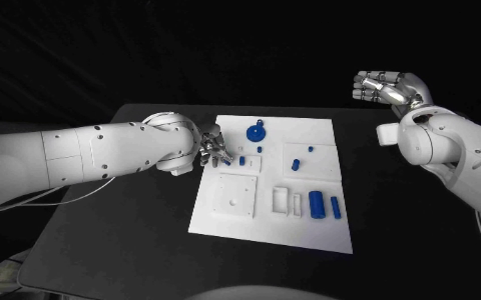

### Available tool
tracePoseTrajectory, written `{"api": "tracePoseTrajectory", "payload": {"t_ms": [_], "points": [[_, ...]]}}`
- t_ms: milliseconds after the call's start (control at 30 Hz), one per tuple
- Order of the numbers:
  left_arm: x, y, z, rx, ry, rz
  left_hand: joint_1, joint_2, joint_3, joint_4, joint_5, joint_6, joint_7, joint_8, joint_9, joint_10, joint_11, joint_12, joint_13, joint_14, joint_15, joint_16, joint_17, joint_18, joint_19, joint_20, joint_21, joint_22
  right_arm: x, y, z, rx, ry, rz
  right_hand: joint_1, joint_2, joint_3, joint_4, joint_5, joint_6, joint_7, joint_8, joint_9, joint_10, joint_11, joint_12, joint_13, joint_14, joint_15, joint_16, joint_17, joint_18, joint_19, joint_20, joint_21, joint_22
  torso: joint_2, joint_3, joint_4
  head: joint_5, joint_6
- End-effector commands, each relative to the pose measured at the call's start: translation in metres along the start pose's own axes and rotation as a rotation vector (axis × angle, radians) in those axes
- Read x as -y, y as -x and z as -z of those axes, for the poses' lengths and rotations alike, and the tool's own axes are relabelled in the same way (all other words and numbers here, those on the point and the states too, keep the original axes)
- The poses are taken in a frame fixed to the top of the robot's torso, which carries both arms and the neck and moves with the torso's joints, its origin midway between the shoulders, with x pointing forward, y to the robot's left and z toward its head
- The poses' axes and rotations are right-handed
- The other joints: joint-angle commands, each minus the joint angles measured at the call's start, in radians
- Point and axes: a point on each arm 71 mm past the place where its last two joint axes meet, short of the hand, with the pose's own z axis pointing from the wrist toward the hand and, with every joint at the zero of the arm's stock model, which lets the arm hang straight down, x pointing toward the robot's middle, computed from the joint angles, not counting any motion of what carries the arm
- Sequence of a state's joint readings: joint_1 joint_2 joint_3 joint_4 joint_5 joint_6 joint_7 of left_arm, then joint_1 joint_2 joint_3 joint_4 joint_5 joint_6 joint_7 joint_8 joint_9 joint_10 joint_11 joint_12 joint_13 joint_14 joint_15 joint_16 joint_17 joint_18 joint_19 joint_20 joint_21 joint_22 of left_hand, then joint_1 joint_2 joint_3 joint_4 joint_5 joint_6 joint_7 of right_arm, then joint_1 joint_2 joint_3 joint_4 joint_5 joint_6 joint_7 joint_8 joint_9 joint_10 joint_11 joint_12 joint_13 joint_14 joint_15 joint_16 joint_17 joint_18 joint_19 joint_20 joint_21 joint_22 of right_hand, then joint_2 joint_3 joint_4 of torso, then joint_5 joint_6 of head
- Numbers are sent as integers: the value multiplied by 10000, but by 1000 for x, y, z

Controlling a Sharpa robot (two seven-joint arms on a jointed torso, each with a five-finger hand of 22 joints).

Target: Assemble the parts on the task board

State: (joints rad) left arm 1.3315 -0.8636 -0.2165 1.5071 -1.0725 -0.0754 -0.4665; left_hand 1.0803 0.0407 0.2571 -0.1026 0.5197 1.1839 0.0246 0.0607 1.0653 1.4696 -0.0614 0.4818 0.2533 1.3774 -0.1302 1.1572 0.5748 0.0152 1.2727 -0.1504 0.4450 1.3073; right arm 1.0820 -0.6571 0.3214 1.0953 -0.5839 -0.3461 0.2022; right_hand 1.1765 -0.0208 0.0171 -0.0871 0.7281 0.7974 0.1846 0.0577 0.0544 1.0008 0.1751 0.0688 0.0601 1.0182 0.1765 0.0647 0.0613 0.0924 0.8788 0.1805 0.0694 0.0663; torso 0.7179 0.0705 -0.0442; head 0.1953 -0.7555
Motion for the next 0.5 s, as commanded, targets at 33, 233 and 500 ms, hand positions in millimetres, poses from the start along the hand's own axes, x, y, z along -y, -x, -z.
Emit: {"api": "tracePoseTrajectory", "payload": {"t_ms": [33,233,500], "points": [[2,-4,-1,-22,-198,-187,113,40,733,-704,35,427,-380,57,17,458,-51,-20,-8,51,-27,-62,8,9,62,-2,-34,157,0,-1,0,-149,77,15,25,41,-3,-37,-22,-90,6,-39,-8,-60,-8,-42,-15,-60,-21,-25,-10,130,-53,16,20,-10,-1,6,0,-4,14],[3,-3,0,167,-303,-240,140,33,748,-721,77,454,-385,60,13,461,-60,22,-3,87,-35,-61,19,6,88,-11,-36,161,0,-1,0,-145,71,20,25,41,-3,-37,-22,-90,6,-39,-8,-60,-8,-42,-15,-60,-21,-25,-10,130,-53,16,20,-10,-5,5,3,-14,1],[4,-2,1,356,-402,-292,145,25,762,-742,115,471,-388,59,11,462,-64,60,-3,110,-37,-62,32,6,108,-16,-35,165,0,0,1,-139,64,26,-6,59,-25,-55,-12,-98,5,-39,-8,-63,-5,-42,-15,-63,-19,-26,-10,128,-57,18,20,-10,-4,1,6,-24,2]]}}
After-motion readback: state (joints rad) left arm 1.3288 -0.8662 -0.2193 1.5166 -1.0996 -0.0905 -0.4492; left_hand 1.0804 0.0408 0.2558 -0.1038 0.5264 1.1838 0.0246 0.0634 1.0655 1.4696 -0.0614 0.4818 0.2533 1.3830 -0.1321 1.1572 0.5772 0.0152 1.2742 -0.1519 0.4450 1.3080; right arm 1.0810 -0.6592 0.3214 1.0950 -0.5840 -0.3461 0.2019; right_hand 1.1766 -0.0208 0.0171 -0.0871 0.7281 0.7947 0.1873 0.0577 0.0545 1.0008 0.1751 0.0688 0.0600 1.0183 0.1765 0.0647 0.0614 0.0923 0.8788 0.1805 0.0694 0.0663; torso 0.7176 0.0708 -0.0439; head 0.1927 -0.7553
